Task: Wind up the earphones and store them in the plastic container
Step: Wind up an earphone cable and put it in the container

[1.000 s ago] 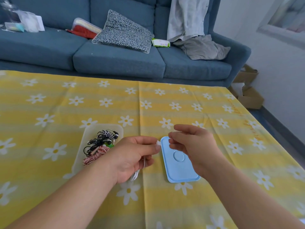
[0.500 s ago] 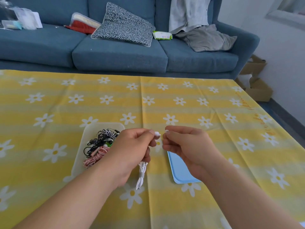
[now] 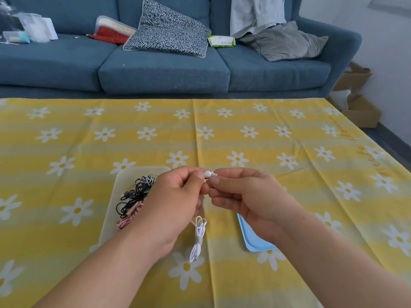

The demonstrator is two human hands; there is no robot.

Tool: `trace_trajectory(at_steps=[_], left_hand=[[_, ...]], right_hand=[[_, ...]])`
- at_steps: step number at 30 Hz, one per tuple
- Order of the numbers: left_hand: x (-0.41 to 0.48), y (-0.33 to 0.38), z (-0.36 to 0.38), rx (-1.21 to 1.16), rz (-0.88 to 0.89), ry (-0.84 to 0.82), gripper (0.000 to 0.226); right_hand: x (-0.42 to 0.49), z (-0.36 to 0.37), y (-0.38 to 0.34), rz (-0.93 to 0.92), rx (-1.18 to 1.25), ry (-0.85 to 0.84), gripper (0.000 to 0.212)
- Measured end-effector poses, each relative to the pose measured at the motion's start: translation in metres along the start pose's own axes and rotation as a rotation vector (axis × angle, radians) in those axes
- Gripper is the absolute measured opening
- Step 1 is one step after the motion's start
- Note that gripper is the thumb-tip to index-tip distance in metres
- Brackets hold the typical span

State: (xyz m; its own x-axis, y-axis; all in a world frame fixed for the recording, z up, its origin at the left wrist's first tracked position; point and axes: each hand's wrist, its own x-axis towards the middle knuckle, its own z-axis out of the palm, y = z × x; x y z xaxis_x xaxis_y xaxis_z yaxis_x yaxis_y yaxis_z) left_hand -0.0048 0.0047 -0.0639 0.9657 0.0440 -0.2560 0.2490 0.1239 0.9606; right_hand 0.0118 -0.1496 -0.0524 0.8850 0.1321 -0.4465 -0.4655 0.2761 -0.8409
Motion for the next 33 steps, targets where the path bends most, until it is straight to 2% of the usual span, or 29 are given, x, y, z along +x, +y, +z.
trace_trajectory(at_steps=[5, 11, 21, 27, 33], left_hand=[[0.0, -0.0004, 0.0006, -0.024, 0.016, 0.007, 0.023], [0.0004, -0.0034, -0.0012, 0.168, 0.124, 0.025, 0.023], [-0.0021, -0.0055, -0.0009, 0.294, 0.219, 0.04, 0.02], [-0.0038, -0.0053, 0.0025, 0.246, 0.24, 0.073, 0.022], [-0.0039, -0.0057, 0.0038, 0.247, 0.237, 0.089, 0.023]], right_hand=[[0.0016, -0.0006, -0.0008, -0.017, 0.036, 0.023, 0.034], [0.0007, -0.0016, -0.0018, 0.005, 0.017, 0.02, 0.027], [-0.0002, -0.0059, 0.0002, -0.004, 0.058, -0.022, 0.025], [-0.0003, -0.0038, 0.0044, -0.032, 0.091, -0.046, 0.035], [-0.0037, -0.0014, 0.0058, -0.058, 0.09, -0.029, 0.03]])
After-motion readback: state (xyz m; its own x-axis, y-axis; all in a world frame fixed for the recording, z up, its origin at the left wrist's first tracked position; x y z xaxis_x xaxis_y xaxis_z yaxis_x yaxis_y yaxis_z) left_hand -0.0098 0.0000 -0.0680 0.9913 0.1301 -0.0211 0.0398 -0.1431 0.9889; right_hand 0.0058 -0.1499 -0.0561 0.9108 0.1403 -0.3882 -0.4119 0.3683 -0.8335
